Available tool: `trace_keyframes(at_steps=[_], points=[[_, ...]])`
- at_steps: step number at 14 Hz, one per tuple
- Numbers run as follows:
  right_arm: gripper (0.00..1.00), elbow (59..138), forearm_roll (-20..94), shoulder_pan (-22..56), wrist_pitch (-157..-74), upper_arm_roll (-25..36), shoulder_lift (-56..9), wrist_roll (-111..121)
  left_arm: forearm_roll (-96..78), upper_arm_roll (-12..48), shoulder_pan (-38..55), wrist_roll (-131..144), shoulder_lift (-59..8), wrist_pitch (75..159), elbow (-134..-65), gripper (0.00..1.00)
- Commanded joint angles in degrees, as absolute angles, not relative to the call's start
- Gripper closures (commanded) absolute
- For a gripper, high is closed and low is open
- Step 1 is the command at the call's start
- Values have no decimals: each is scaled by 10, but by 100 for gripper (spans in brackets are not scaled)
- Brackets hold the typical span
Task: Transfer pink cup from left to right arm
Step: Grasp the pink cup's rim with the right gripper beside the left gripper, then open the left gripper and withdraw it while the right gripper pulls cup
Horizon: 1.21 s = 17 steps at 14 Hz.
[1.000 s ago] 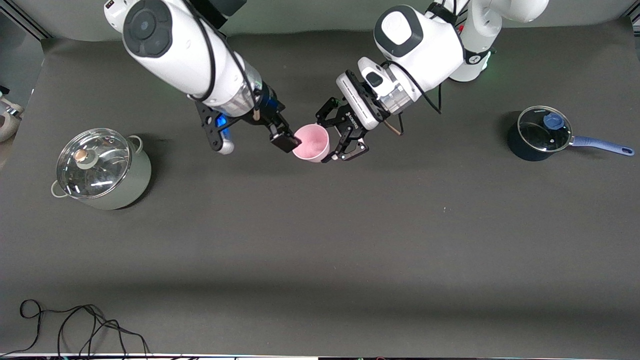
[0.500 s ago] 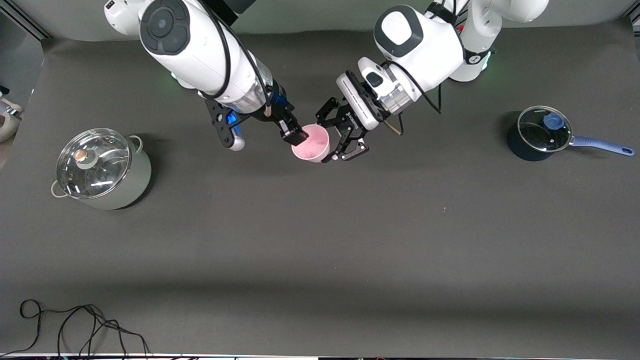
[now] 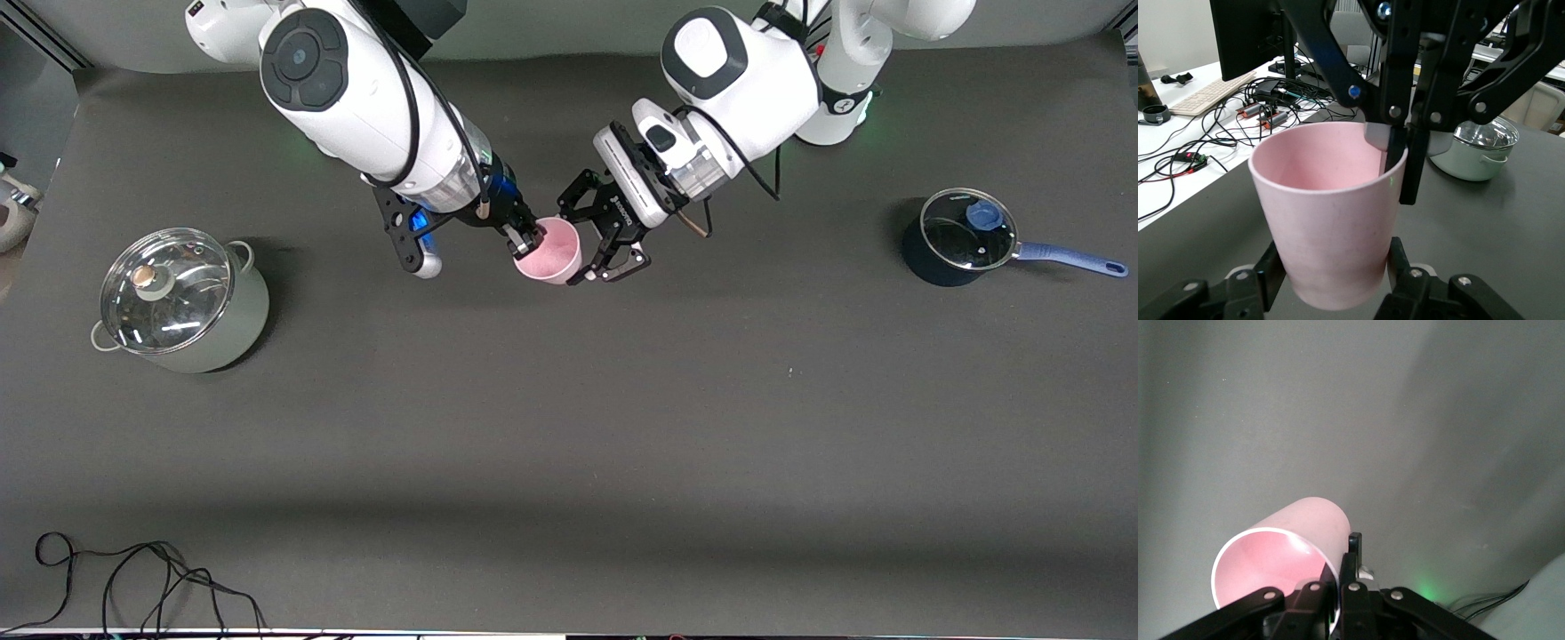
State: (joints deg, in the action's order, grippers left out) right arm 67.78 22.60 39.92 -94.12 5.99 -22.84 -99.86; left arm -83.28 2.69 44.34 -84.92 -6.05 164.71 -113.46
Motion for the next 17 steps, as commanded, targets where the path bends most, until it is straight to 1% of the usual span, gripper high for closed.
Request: trace_keyframes(at_steps=[1, 2, 3, 4, 5, 8, 10, 11, 12, 13, 16, 17], points=[[100, 664, 237, 402, -931, 63, -236, -1000, -852, 18, 446, -842, -59, 1655, -1132, 51], [100, 664, 237, 400, -931, 64, -236, -999, -854, 19, 446, -842, -59, 1655, -1132, 46], [100, 664, 237, 398, -931, 64, -236, -998, -854, 18, 445, -842, -59, 1655, -1132, 34], [100, 664, 237, 397, -931, 65, -236, -988, -854, 18, 445, -836, -60, 1656, -1130, 10], [100, 665, 237, 396, -931, 65, -236, -981, -854, 18, 445, -821, -60, 1658, -1129, 1], [100, 665, 231, 394, -925, 72, -233, -936, -853, 18, 444, -798, -60, 1658, -1129, 1], [100, 665, 229, 368, -921, 72, -229, -899, -853, 18, 442, -787, -62, 1657, -1130, 1], [100, 667, 229, 354, -907, 71, -224, -864, -853, 15, 438, -773, -63, 1654, -1130, 1], [100, 667, 224, 347, -876, 73, -220, -811, -852, 15, 418, -763, -66, 1637, -1128, 1], [100, 668, 206, 338, -842, 79, -214, -752, -853, 15, 389, -754, -67, 1591, -1128, 1], [100, 670, 153, 323, -764, 105, -197, -596, -836, 13, 301, -681, -66, 1419, -1132, 1], [100, 671, 142, 318, -741, 118, -193, -541, -814, 13, 280, -659, -63, 1379, -1133, 1]])
